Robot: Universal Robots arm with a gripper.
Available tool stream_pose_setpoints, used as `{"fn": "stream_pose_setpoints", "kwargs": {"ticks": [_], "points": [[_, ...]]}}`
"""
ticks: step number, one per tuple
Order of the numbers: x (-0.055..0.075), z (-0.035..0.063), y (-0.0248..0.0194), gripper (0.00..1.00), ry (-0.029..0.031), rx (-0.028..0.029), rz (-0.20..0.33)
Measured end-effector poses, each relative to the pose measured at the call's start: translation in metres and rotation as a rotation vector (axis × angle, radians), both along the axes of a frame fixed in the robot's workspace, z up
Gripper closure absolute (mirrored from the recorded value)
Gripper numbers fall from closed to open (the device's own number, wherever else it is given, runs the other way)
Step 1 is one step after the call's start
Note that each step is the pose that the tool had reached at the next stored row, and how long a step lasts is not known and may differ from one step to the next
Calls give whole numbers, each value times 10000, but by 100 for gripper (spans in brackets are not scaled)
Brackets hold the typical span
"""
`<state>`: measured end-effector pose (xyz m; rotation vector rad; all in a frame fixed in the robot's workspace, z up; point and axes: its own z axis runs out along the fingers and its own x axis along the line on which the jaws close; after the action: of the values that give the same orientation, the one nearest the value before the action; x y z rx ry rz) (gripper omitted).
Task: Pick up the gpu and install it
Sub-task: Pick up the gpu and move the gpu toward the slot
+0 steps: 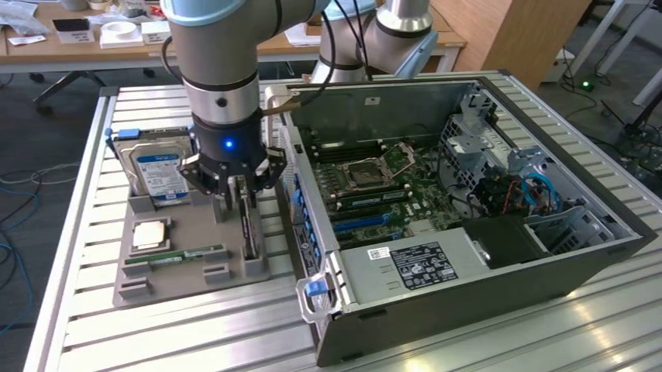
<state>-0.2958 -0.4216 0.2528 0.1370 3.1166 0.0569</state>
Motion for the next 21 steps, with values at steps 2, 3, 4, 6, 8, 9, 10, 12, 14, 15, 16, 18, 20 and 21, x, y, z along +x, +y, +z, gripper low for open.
{"fn": "stream_pose_setpoints", "kwargs": {"ticks": [2, 3, 4, 6, 8, 9, 10, 12, 14, 15, 16, 18, 20, 21], "points": [[22, -2, 0, 58, 4, -24, 1], [24, -7, 0, 58, 3, -30, 1], [24, -14, 0, 58, 3, -32, 0], [24, -133, -2, 58, 6, -39, 1], [24, -138, -36, 58, 4, -36, 2], [24, -140, -41, 58, 3, -36, 2], [25, -149, -41, 58, 1, -35, 0], [24, -175, -42, 58, 5, -44, 0], [24, -187, -42, 58, 6, -54, 1], [24, -186, -42, 58, 6, -54, 1], [24, -186, -42, 58, 6, -55, 2], [23, -188, -42, 58, 4, -53, 0], [19, -189, -43, 58, 3, -53, 1], [18, -189, -44, 58, 4, -53, 1]]}}
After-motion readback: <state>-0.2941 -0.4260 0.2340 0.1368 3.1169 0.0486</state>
